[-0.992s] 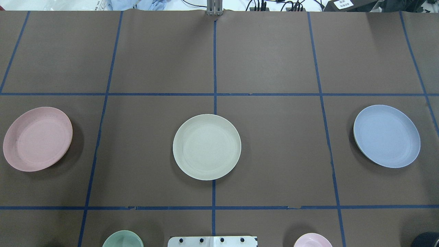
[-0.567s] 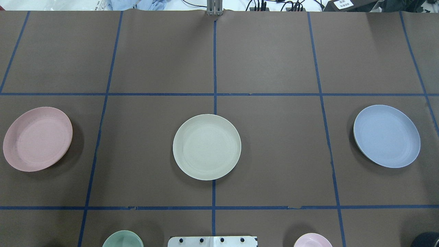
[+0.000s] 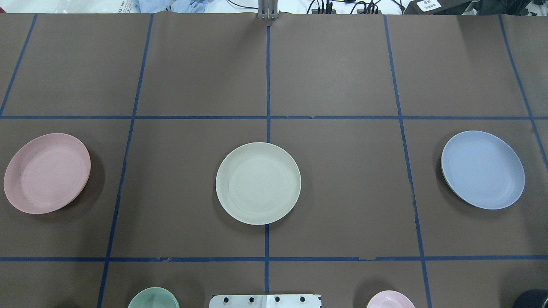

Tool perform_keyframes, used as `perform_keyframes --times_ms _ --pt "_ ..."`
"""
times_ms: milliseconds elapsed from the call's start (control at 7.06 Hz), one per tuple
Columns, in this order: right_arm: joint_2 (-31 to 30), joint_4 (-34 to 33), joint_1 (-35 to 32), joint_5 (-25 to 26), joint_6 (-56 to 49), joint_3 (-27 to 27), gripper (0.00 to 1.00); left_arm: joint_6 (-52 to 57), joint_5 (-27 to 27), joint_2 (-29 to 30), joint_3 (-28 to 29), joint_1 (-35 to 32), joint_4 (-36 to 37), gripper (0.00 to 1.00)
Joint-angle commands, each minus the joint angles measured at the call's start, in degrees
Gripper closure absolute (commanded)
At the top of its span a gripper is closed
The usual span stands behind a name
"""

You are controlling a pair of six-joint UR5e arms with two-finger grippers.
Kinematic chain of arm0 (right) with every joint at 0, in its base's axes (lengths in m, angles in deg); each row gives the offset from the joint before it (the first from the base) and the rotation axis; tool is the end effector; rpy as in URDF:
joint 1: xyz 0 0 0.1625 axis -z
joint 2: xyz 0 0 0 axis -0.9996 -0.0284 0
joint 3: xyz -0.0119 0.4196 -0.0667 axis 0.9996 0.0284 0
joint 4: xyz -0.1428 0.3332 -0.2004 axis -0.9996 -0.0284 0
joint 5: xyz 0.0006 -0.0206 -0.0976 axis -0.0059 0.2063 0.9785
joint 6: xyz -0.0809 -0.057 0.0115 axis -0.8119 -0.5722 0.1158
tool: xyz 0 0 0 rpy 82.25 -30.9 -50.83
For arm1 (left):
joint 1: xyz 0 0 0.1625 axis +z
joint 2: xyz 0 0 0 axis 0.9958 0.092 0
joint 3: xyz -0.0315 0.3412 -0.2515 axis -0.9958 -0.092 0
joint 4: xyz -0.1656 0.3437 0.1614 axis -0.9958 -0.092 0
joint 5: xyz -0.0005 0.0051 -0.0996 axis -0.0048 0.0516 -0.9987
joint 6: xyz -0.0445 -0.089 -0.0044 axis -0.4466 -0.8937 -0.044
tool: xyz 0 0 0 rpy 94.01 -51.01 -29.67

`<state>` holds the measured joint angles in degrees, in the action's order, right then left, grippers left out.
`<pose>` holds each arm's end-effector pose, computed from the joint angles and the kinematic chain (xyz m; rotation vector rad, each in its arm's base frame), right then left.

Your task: Stack three plates with pink and blue

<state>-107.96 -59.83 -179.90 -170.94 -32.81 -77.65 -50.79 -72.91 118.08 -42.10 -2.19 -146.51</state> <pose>0.0722 -0.4360 0.6259 0.2862 -0.7887 -0.2491 -0.0432 -0.4581 0.5467 0.6557 0.6968 0.3278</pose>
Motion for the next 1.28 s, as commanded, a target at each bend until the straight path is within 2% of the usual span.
perform_keyframes --times_ms 0,283,425,567,992,1134 --pt "-0.73 9.44 -0.06 1.19 2.08 -0.31 0.00 -0.35 -0.19 1.50 4.90 0.17 -14.95 0.00" --pt "-0.21 11.68 0.03 0.68 10.47 -0.40 0.00 -3.85 -2.29 1.08 9.93 0.86 -25.85 0.00" --pt "-0.82 15.51 0.20 0.50 14.97 -0.40 0.00 -10.31 -3.87 0.99 12.56 4.79 -26.60 0.00" --pt "-2.74 19.90 0.64 0.67 17.45 -0.31 0.00 -15.77 -2.32 0.64 15.11 8.39 -29.48 0.00" --pt "-4.16 21.96 0.64 0.85 17.82 -0.05 0.00 -34.56 9.34 -2.08 23.03 20.69 -47.29 0.00" --pt "-4.51 22.05 0.64 0.67 17.82 -0.05 0.00 -41.24 15.21 -2.17 23.14 26.56 -48.74 0.04"
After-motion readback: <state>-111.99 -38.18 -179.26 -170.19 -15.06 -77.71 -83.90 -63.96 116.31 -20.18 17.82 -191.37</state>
